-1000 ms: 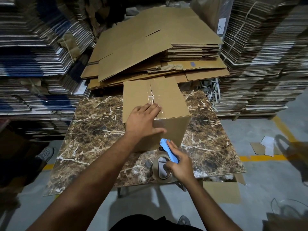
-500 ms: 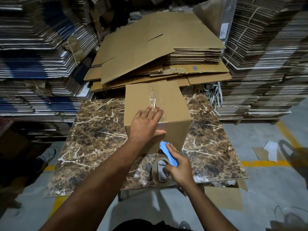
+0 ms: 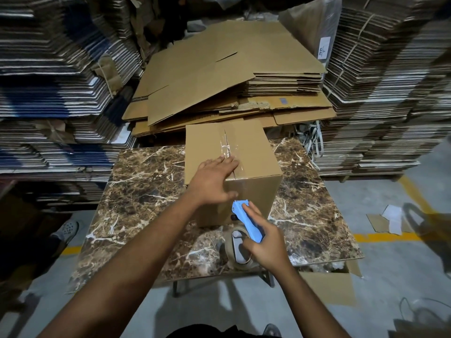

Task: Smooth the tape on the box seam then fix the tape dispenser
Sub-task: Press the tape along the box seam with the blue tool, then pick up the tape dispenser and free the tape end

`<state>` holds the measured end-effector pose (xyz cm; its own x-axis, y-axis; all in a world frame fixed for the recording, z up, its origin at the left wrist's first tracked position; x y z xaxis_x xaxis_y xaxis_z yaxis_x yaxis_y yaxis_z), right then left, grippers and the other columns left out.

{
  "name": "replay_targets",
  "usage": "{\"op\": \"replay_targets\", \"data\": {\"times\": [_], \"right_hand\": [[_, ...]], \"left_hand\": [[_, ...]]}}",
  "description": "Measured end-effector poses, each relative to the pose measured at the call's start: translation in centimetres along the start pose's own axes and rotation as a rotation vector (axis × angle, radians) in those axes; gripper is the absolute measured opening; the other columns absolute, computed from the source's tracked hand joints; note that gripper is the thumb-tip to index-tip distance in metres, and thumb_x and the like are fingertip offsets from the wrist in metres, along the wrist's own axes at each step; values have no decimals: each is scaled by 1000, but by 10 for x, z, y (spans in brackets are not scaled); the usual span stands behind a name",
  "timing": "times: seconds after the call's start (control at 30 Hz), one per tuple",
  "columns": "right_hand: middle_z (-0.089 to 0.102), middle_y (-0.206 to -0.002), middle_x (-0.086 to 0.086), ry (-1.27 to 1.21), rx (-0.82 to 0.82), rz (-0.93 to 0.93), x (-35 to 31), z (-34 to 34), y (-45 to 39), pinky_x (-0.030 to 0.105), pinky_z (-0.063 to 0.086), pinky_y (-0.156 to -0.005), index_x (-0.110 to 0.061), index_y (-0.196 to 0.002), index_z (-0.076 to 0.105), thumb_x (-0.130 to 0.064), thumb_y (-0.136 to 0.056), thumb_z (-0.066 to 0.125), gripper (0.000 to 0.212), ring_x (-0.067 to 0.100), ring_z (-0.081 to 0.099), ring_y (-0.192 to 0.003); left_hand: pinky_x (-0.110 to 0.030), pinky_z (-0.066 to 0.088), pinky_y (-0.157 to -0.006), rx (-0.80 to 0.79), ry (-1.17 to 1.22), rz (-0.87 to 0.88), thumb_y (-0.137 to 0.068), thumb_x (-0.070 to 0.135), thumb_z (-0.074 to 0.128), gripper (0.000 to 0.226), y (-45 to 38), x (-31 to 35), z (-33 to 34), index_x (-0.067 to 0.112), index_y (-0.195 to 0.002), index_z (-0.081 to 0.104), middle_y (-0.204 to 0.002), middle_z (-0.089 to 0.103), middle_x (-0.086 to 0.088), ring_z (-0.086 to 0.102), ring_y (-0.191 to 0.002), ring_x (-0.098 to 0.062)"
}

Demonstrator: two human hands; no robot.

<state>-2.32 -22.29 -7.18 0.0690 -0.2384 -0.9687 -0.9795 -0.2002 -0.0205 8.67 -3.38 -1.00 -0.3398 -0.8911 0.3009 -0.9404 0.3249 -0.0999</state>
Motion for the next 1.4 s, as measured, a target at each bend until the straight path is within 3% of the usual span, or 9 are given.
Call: {"op": "replay_targets", "data": {"times": [0.13, 0.33, 0.53, 0.63, 0.73, 0.9, 1.07, 1.23, 1.4], "right_hand": [[41, -157, -21, 79, 58, -155, -29, 8, 2, 11, 49, -88, -37, -142, 56, -4, -71, 65, 79, -14, 48, -131], [37, -162, -13, 412, 210, -469, -73, 30, -7, 6, 46, -95, -33, -147, 50, -10, -78, 71, 76, -1, 50, -136], [36, -162, -5, 461, 166, -615, -103, 46, -28, 15, 37, -113, -23, -149, 48, -29, -84, 80, 73, -1, 34, -147], [13, -165, -25, 377, 56, -499, -118, 39, -36, 12, 20, -118, -43, -158, 9, -41, -94, 65, 85, -6, 14, -152], [-3, -171, -13, 327, 48, -420, -123, 24, -46, 37, 24, -125, -50, -153, -16, -50, -96, 55, 91, 14, 13, -157], [48, -155, -6, 392, 104, -478, -141, -8, -52, 34, 49, -109, -32, -154, 37, -28, -88, 77, 77, 10, 52, -138], [54, -149, -6, 339, 162, -563, -145, -23, -63, 15, 49, -102, -25, -137, 58, 9, -73, 79, 76, -4, 50, -134], [53, -149, -4, 369, 178, -685, -124, -24, -81, 19, 49, -105, -20, -133, 62, 12, -71, 78, 71, 3, 54, -135], [53, -148, 2, 305, 157, -677, -108, -21, -104, 22, 53, -101, -12, -122, 66, 13, -68, 78, 61, 11, 56, -133]], "left_hand": [[-40, 45, -110, 207, 826, -165, -94, 24, 66, 52, 20, -10, -40, 28, -144, 50, -150, 52, 1, 51, -134, -16], [-33, 54, -90, 247, 1052, -267, -91, 37, 64, 27, 86, -8, -28, 24, -115, 69, -105, 74, 9, 69, -100, -10], [-39, 54, -97, 176, 1263, -119, -79, 31, 76, 50, 92, -3, -45, 7, -122, 65, -118, 72, -19, 68, -108, -20], [-32, 54, -93, 214, 1214, -109, -84, 20, 74, 38, 88, -2, -59, 10, -120, 66, -114, 74, -6, 68, -108, -14], [-33, 55, -94, 242, 1011, -33, -89, 22, 73, 40, 84, 5, -71, 19, -127, 64, -120, 71, 2, 64, -117, -12], [-33, 49, -105, 347, 626, 184, -88, 37, 72, 48, 75, 16, -88, 30, -134, 60, -133, 61, 3, 53, -129, -9], [-36, 42, -113, 474, 337, 325, -82, 13, 81, 60, 58, 25, -85, 19, -138, 59, -138, 62, -2, 45, -138, -19], [-40, 47, -109, 583, 405, 112, -76, 27, 80, 78, 56, 32, -64, 23, -147, 48, -147, 50, 5, 45, -137, -14], [-17, 51, -89, 598, 642, -222, -64, 28, 92, 87, 40, 18, -50, 41, -139, 49, -131, 55, 11, 56, -117, -10]]}}
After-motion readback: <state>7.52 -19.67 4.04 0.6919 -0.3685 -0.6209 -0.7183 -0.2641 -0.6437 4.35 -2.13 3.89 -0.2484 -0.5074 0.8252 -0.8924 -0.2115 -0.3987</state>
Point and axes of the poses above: each hand's wrist, its own y-axis away from the middle knuckle, its own z-axis out of the palm, x = y × z, the point moved 2 cm from there along -y, towards the middle knuckle
